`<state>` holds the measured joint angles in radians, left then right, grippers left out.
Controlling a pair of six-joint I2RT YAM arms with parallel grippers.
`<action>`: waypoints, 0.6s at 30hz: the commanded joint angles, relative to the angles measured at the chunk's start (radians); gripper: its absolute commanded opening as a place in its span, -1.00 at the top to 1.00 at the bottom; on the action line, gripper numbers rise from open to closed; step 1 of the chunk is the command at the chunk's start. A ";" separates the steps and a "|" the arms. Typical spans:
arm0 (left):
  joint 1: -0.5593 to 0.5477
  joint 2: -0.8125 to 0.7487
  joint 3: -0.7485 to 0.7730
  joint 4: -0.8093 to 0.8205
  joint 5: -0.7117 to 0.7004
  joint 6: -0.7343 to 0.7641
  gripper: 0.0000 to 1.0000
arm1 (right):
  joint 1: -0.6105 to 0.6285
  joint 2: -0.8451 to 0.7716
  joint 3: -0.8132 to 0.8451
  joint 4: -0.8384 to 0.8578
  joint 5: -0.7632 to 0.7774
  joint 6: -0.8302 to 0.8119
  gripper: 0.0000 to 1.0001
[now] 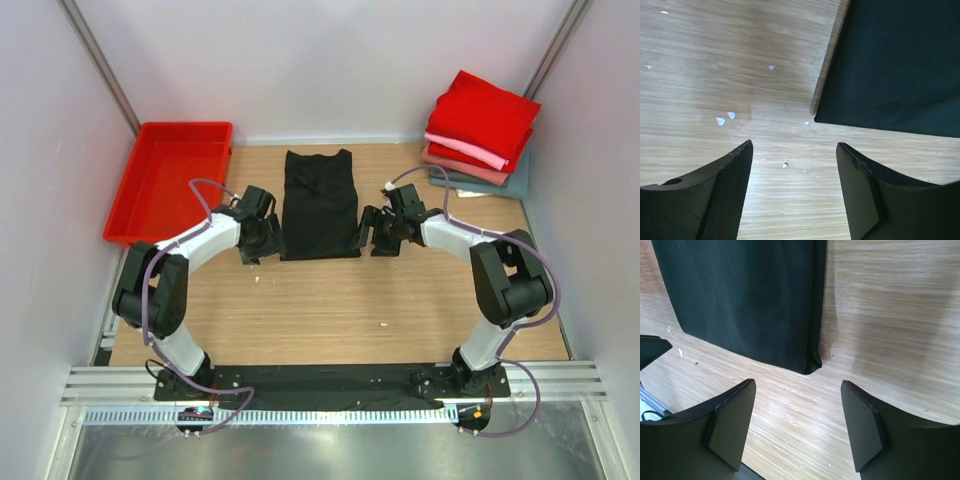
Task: Fold and stack the t-shirts
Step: Fold the tshirt
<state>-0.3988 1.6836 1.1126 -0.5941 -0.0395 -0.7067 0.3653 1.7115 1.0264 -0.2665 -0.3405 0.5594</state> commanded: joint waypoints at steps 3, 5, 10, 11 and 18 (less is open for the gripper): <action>-0.003 -0.027 -0.051 0.177 0.061 -0.043 -0.36 | 0.007 0.037 -0.034 0.148 -0.034 0.031 -0.43; -0.005 -0.028 -0.069 0.197 0.061 -0.050 -0.36 | 0.007 0.062 -0.038 0.162 -0.035 0.039 -0.38; -0.003 -0.016 -0.105 0.240 0.064 -0.059 -0.36 | 0.011 0.105 -0.055 0.219 -0.051 0.057 -0.17; -0.003 -0.012 -0.109 0.247 0.067 -0.063 -0.34 | 0.009 0.109 -0.058 0.223 -0.051 0.060 -0.14; -0.018 0.004 -0.166 0.295 0.053 -0.083 -0.33 | 0.009 0.131 -0.072 0.243 -0.057 0.060 0.49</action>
<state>-0.4072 1.6817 0.9714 -0.3630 0.0193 -0.7715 0.3691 1.8259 0.9695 -0.0525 -0.3977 0.6224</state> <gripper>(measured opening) 0.665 0.295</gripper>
